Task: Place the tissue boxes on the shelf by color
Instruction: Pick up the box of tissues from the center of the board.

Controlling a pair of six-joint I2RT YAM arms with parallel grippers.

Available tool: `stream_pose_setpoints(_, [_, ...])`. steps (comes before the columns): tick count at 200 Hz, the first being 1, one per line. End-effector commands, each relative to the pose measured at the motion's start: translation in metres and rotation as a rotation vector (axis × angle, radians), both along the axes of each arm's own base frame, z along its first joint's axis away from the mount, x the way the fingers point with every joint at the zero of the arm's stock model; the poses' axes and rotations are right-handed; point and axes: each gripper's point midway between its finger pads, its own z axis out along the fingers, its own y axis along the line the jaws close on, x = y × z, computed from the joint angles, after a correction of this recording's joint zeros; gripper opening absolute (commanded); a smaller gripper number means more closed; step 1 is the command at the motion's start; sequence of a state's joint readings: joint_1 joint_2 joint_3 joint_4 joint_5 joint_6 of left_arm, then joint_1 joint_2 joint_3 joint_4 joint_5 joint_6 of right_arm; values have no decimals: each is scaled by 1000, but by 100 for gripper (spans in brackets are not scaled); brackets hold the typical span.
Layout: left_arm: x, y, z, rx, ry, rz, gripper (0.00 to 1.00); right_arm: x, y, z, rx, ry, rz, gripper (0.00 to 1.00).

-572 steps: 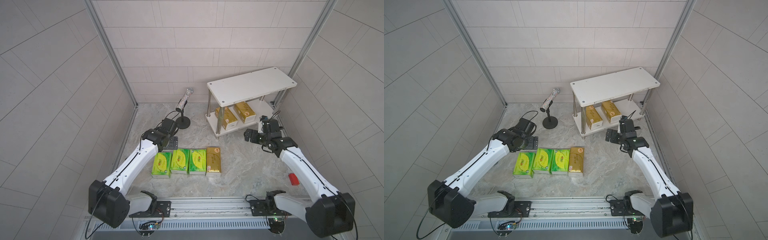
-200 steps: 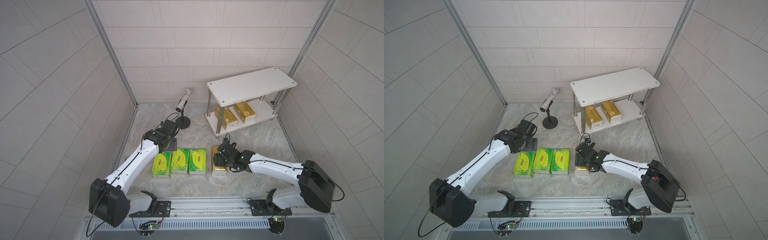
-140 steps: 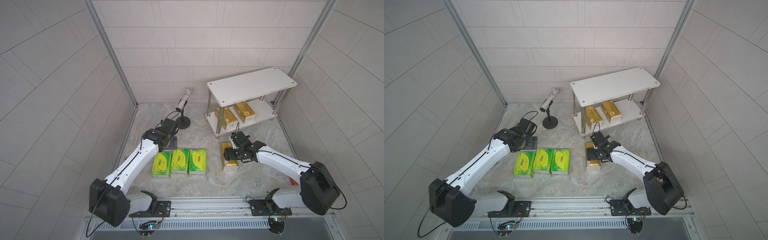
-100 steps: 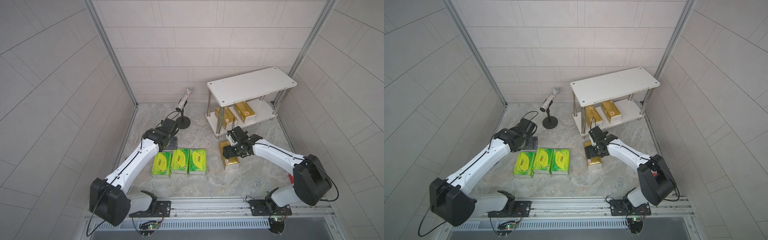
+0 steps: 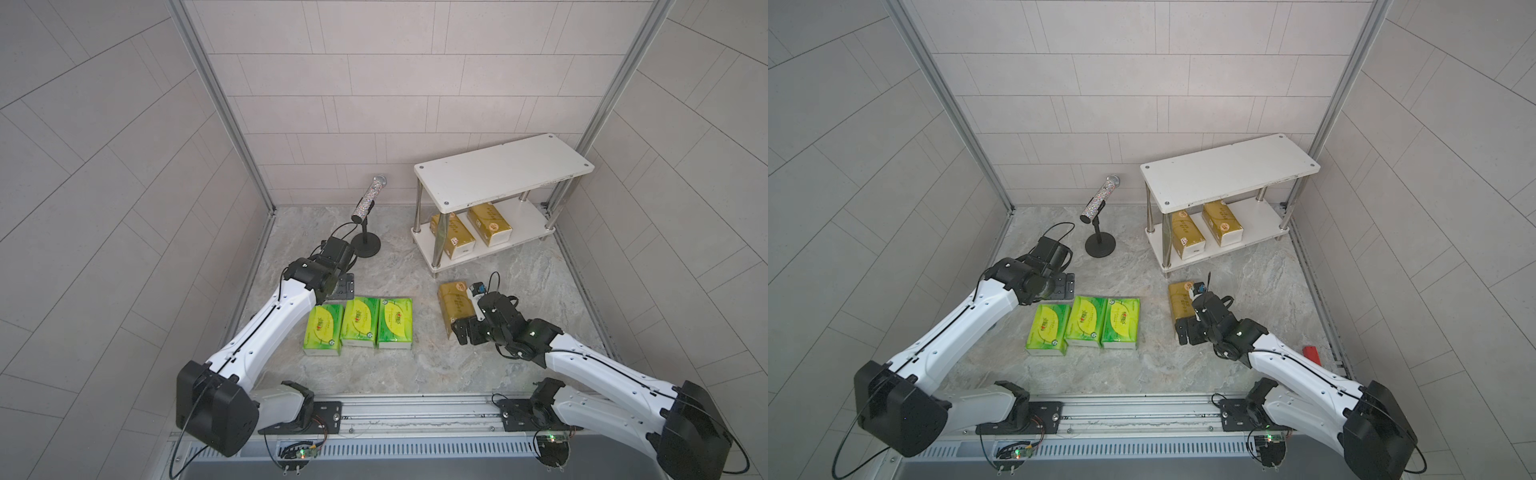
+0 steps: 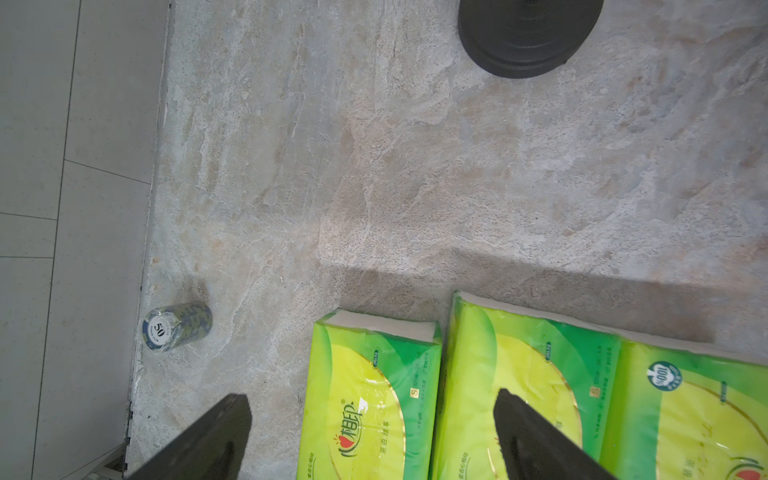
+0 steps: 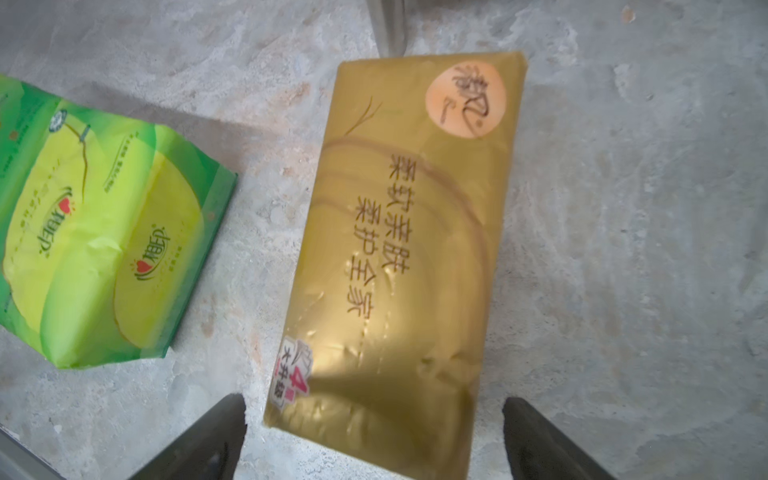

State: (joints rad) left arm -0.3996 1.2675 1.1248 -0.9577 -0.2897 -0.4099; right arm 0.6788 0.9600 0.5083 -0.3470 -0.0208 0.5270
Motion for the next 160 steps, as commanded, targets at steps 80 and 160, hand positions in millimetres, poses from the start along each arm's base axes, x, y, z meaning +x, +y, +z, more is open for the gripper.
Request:
stream_pose_setpoints(80, [-9, 6, -1, 19, 17, -6, 100, 14, 3, -12, -76, -106, -86, 100])
stream_pose_setpoints(160, [-6, 6, -1, 28, 11, -15, 100, 20, 6, -34, -118, -151, -77, 100])
